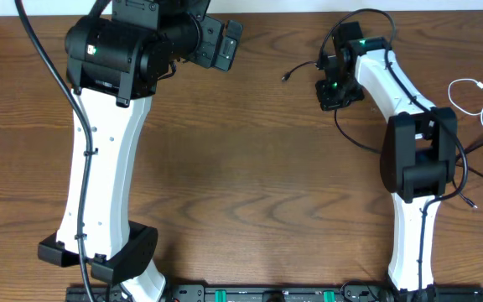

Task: Untangle cables

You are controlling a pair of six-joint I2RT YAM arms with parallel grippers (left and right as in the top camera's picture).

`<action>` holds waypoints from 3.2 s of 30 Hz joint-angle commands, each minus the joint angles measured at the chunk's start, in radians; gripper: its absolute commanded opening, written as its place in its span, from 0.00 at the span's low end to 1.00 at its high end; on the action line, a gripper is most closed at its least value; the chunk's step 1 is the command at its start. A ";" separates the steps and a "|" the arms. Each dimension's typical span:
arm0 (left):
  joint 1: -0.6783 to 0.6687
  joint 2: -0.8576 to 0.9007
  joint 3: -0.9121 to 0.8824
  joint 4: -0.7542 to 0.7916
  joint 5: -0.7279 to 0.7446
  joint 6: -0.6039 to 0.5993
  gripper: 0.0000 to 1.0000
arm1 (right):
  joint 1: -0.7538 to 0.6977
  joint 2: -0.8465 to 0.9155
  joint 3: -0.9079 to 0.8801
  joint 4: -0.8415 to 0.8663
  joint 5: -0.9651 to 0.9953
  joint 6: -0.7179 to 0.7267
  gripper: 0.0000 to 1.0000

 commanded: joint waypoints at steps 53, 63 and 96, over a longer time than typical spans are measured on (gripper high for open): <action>0.000 -0.014 0.007 0.010 0.009 -0.004 1.00 | -0.758 -0.108 -0.003 -0.069 0.193 0.009 0.01; 0.000 -0.014 0.007 0.019 0.009 -0.004 1.00 | -0.890 -0.203 -0.003 -0.124 -0.124 -0.012 0.10; 0.147 0.006 0.007 0.128 -0.188 0.017 1.00 | 0.079 -0.631 -0.002 0.225 0.126 0.075 0.95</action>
